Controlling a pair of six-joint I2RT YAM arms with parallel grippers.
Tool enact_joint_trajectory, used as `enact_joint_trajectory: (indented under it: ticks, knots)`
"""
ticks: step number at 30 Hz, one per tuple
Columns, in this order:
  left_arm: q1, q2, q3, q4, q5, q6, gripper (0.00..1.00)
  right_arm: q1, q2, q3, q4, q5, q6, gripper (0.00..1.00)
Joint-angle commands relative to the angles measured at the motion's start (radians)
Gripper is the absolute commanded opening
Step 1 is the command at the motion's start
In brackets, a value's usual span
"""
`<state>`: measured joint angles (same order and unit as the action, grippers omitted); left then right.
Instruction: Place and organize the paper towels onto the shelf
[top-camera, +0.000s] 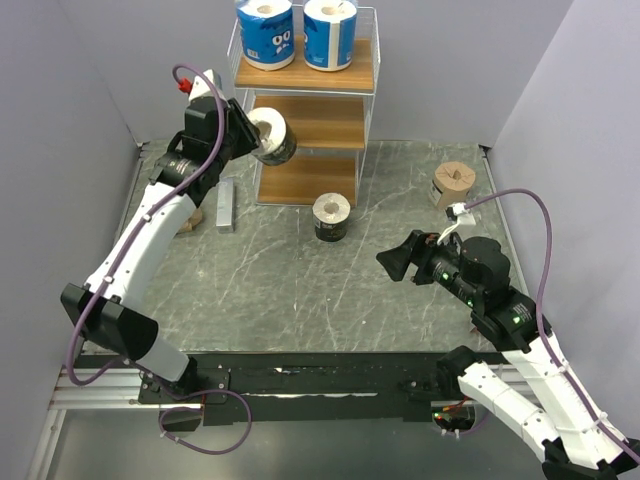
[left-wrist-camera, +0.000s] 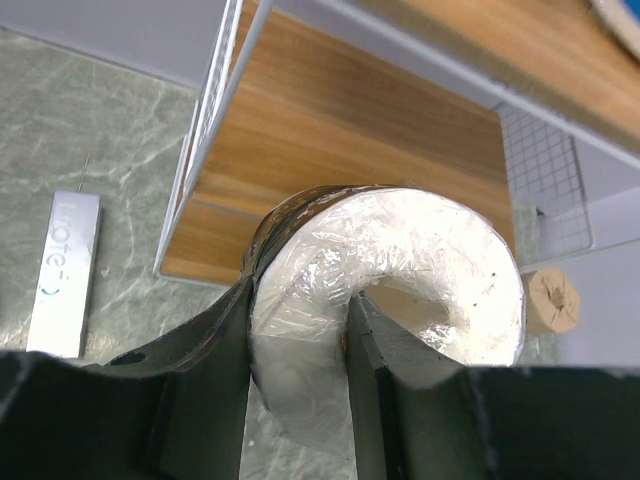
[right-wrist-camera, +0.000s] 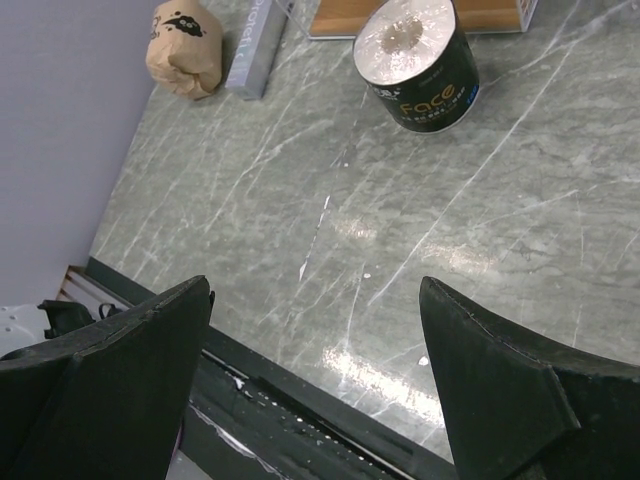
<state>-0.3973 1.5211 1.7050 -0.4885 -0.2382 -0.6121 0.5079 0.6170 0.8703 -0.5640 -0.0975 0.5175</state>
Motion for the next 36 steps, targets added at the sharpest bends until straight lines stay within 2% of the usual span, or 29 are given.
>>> enact_joint_trajectory:
  ticks: [1,6,12,36]
  knots:
    - [0.003,0.028,0.107,0.102,-0.041,0.012,0.37,0.003,-0.019,0.039,0.001,0.010,0.013,0.91]
    - [0.005,0.074,0.137,0.181,-0.030,0.046,0.38,0.001,-0.023,0.045,-0.002,0.005,0.016,0.91]
    - [0.005,0.131,0.197,0.130,-0.062,0.048,0.38,0.003,-0.028,0.062,-0.020,0.021,0.007,0.91]
    - [0.005,0.211,0.245,0.171,-0.085,0.048,0.47,0.003,-0.025,0.070,-0.008,0.021,0.007,0.91]
